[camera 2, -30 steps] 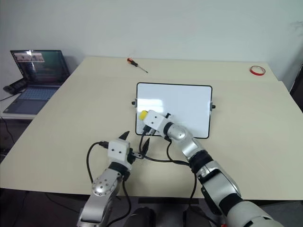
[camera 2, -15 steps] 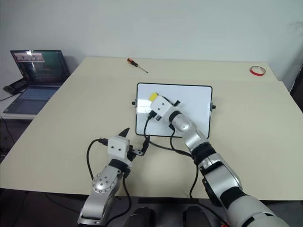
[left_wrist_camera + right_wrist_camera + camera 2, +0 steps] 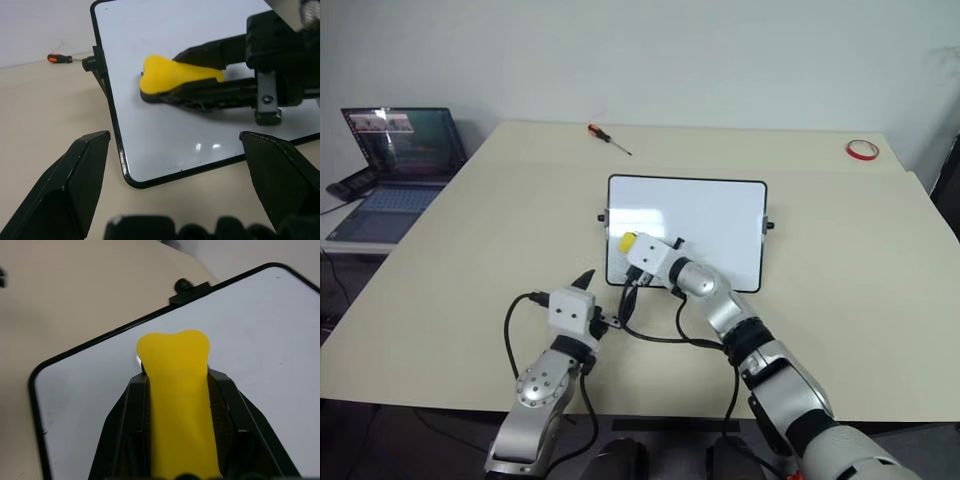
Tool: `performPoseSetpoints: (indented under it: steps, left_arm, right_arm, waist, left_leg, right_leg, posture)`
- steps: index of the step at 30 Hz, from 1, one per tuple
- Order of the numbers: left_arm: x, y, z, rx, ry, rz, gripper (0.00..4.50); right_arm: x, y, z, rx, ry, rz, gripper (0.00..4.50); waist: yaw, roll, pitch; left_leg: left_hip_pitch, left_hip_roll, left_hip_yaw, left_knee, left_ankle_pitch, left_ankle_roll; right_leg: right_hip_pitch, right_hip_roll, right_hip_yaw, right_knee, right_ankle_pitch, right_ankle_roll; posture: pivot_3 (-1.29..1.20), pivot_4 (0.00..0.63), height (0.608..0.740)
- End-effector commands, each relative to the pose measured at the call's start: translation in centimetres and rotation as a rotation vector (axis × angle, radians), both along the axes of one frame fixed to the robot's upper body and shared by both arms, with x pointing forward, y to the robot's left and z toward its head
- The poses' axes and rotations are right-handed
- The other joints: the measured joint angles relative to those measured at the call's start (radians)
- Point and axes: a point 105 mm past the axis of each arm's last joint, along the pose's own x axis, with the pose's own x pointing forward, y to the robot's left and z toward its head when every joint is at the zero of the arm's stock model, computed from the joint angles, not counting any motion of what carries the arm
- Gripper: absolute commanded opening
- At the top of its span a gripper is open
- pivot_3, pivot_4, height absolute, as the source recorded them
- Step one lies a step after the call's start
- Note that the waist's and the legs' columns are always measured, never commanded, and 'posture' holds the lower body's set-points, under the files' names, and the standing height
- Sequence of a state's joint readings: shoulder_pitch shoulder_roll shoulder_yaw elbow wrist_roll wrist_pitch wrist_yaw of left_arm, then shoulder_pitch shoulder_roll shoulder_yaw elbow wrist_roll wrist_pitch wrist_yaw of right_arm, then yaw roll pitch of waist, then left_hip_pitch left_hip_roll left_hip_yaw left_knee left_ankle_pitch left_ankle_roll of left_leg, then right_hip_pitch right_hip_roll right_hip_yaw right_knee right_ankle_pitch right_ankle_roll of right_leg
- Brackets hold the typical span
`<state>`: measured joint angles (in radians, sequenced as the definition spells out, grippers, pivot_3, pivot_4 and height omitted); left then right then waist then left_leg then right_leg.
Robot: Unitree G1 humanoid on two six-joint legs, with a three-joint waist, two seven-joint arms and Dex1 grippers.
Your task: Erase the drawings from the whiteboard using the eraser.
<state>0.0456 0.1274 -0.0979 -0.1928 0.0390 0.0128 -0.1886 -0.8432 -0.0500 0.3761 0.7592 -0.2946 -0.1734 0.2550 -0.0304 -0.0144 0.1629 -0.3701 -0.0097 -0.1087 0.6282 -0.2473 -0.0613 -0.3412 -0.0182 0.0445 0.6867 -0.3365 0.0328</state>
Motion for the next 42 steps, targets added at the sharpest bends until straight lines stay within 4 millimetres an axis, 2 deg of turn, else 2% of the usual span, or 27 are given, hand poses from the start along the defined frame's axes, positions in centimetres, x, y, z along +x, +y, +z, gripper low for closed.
performPoseSetpoints:
  steps: [1, 5, 8, 19, 23, 25, 34, 42]
  left_arm:
    - [0.0, -0.3, 1.1, -0.011, -0.051, -0.016, 4.50]
    - [0.1, -0.4, 1.2, -0.011, -0.052, -0.019, 4.50]
    - [0.2, -0.4, 1.3, -0.010, -0.054, -0.022, 4.50]
    - [0.5, -0.5, 1.4, -0.007, -0.059, -0.033, 4.50]
    - [0.5, -0.5, 1.4, -0.007, -0.057, -0.030, 4.50]
    - [0.5, -0.6, 1.3, -0.009, -0.056, -0.031, 4.50]
    - [0.6, -0.8, 1.3, -0.012, -0.057, -0.034, 4.50]
    - [0.6, -0.9, 1.2, -0.013, -0.055, -0.035, 4.50]
  right_arm:
    - [2.4, -3.6, 1.2, 0.057, -0.041, -0.190, 1.20]
    - [3.1, -4.6, 2.4, 0.096, -0.088, -0.264, 1.20]
    - [3.1, -4.6, 2.3, 0.094, -0.086, -0.264, 1.20]
    - [0.1, -1.1, -1.4, 0.012, 0.072, -0.012, 1.20]
    - [-1.0, -0.9, -3.3, -0.083, 0.138, 0.069, 1.20]
    - [-1.1, -1.1, -3.6, -0.103, 0.151, 0.079, 1.20]
    - [0.0, -1.8, -2.1, -0.126, 0.109, 0.060, 1.20]
    - [2.6, -3.2, 0.8, -0.095, 0.008, -0.105, 1.20]
  waist:
    - [0.002, 0.001, 0.001]
    - [0.001, 0.001, 0.001]
    - [0.001, 0.001, 0.001]
    - [-0.003, 0.001, 0.001]
    - [-0.004, 0.001, 0.001]
    - [-0.003, 0.001, 0.001]
    - [-0.003, 0.001, 0.001]
    - [0.000, 0.002, 0.002]
  left_leg:
    - [0.000, 0.000, -0.001, 0.000, 0.000, 0.000]
    - [-0.002, 0.000, -0.002, -0.001, 0.000, 0.000]
    - [-0.006, 0.000, -0.002, -0.001, 0.000, 0.000]
    - [-0.006, 0.000, -0.002, -0.001, 0.000, 0.000]
    - [-0.005, 0.000, -0.001, -0.002, 0.000, 0.000]
    - [-0.005, 0.000, -0.002, -0.002, 0.000, 0.000]
    - [-0.005, 0.000, -0.002, -0.002, 0.000, 0.000]
    - [-0.005, 0.000, -0.003, -0.001, 0.000, 0.000]
  right_leg:
    - [0.000, 0.000, 0.000, 0.000, 0.000, 0.000]
    - [0.000, 0.000, 0.000, -0.005, 0.000, 0.000]
    - [-0.002, 0.000, -0.001, -0.005, 0.000, 0.000]
    - [-0.002, 0.000, -0.001, -0.005, 0.000, 0.000]
    - [-0.002, 0.000, -0.001, -0.005, 0.000, 0.000]
    - [-0.002, 0.000, -0.001, -0.005, 0.000, 0.000]
    - [-0.002, 0.000, -0.001, -0.006, 0.000, 0.000]
    - [-0.002, 0.000, -0.001, -0.006, 0.000, 0.000]
  posture:
    - [0.00, 0.150, 0.740]
    - [0.00, 0.150, 0.740]
    - [0.00, 0.150, 0.740]
    - [0.00, 0.150, 0.740]
    - [0.00, 0.150, 0.740]
    - [0.00, 0.150, 0.740]
    - [0.00, 0.150, 0.740]
    - [0.00, 0.150, 0.740]
